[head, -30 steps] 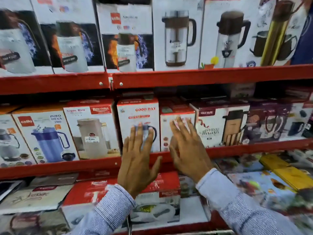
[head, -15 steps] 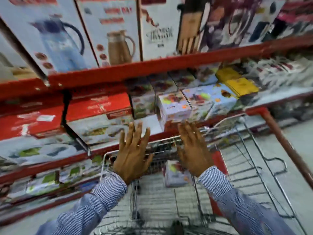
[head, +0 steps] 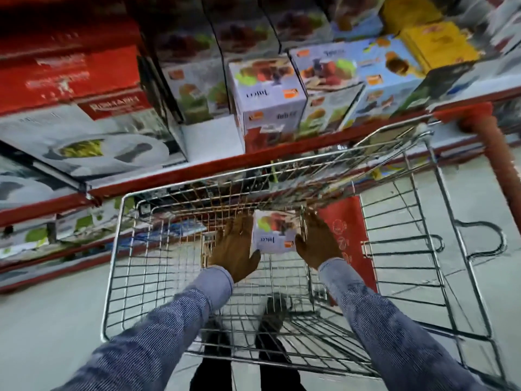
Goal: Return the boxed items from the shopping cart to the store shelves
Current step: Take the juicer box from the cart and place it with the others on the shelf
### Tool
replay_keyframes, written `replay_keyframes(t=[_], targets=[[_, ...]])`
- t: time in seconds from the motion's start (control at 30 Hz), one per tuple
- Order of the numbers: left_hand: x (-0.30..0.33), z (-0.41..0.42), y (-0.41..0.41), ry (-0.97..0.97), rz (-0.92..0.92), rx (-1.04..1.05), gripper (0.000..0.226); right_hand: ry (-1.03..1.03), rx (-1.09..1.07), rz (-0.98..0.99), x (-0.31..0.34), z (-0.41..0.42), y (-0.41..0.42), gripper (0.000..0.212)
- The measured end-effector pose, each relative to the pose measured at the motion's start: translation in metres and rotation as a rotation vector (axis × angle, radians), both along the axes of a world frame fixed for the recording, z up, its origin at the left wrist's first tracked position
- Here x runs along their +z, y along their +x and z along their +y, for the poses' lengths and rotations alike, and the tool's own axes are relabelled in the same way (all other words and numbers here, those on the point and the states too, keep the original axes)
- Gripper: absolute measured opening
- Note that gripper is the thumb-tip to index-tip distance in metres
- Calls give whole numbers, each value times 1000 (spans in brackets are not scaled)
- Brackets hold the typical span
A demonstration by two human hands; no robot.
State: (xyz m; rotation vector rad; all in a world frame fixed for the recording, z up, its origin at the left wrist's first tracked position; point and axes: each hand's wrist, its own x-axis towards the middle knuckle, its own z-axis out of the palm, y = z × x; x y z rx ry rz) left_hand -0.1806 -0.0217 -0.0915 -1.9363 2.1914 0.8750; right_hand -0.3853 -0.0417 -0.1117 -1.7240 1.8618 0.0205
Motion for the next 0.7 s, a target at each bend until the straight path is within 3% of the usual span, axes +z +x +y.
replay_keyframes(t=[0.23,0.33,0.43,0.57,0.7], targets=[[-61,-10,-22,445,479,605,65,381,-340,-338,-54,-11,-5,46],[-54,-10,-32,491,584,731,29,405,-419,-488,-60,-9,-5,32],[-48,-7,-30,505,641,816,5,301,-487,-605,-52,-7,-3,22],[-33,-2,-17,493,688,949,32,190,-435,-560,-20,-7,1,28],[2,11,3,310,732,1033,36,3,-319,-581,34,-5,13,22]])
